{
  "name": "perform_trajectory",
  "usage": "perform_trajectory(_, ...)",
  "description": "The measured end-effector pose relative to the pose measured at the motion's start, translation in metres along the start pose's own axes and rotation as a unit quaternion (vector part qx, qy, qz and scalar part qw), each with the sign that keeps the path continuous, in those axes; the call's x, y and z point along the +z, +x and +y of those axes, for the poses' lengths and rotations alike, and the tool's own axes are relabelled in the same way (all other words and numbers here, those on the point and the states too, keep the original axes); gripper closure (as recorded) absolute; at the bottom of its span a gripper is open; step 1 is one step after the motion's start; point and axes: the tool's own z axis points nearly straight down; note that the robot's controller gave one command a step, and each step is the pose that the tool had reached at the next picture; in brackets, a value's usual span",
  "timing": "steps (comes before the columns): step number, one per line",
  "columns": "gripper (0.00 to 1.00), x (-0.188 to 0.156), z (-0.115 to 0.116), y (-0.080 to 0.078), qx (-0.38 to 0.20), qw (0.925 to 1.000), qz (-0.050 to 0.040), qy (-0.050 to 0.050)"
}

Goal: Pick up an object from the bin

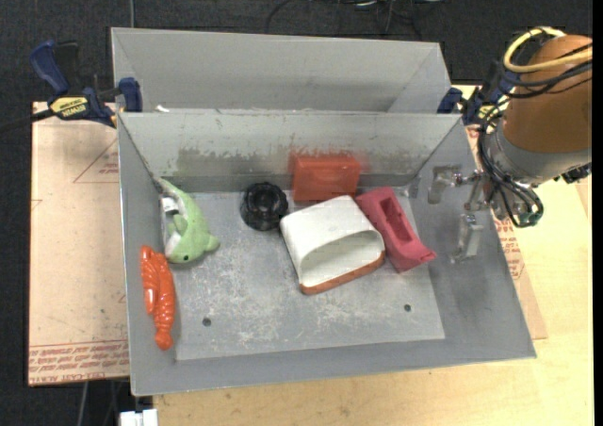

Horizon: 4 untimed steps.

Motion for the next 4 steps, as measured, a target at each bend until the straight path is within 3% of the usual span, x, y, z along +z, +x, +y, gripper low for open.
perform_trajectory(1, 0.00, 0.095, 0.008, -0.019, 0.165, 0.9862, 0.0155, 0.001)
perform_trajectory(2, 0.00, 0.084, 0.007, -0.019, 0.181, 0.9835, 0.0006, 0.002)
perform_trajectory(3, 0.00, 0.086, 0.024, -0.033, 0.264, 0.9643, 0.0136, 0.003)
perform_trajectory(4, 0.00, 0.117, 0.024, -0.019, 0.334, 0.9427, 0.0004, 0.001)
